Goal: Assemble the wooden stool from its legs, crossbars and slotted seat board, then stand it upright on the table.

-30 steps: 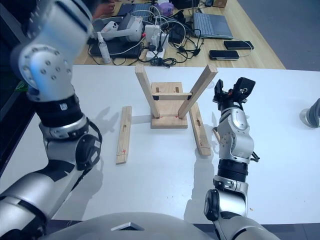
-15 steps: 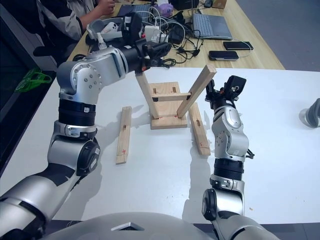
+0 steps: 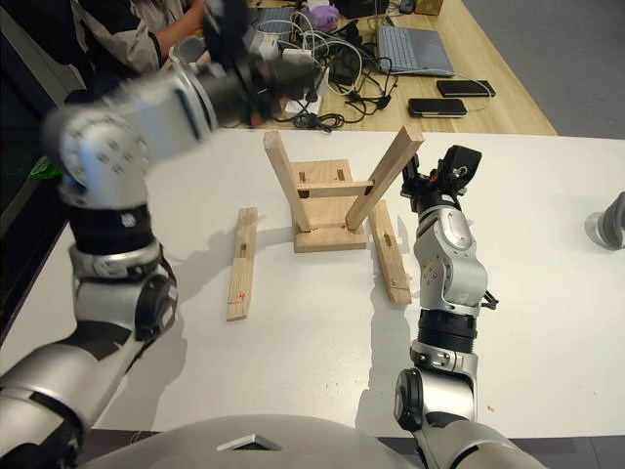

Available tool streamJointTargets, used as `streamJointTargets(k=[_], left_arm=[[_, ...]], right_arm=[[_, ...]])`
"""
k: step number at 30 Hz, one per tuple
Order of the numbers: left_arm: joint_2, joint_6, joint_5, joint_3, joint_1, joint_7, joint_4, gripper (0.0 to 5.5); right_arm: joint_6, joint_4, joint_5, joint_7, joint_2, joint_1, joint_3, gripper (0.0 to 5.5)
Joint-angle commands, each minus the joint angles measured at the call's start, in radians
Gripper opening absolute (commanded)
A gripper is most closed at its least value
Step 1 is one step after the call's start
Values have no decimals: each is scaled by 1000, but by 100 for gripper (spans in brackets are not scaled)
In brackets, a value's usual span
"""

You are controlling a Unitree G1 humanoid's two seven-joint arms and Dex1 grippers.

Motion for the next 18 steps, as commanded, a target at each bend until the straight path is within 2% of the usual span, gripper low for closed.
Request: streamJointTargets(k=[1,8,12,13,16,18], left_arm=[[-35,7,33,27,50,44,35,248],[-123,-37,-105,274,-160,138,-20,248],[-52,-41,-212,424,-240,165,-20,248],[-15,-45,-196,426,-224,162,-7,248],[135,-109,-42,310,-136,91,115,248],[195,-197,85,178,-105,14,258,248]], right_arm=[[22,-10,6,-1,-8,-11,-2,315],[10,-26,4,0,-35,-5,-25,315],[-30,-42,27,13,-126,-37,-123,315],[-37,-39,37,22,-145,-52,-139,315],[-34,-45,104,63,-192,-104,-186,315],[-15,-56,149,75,-198,-138,-198,315]])
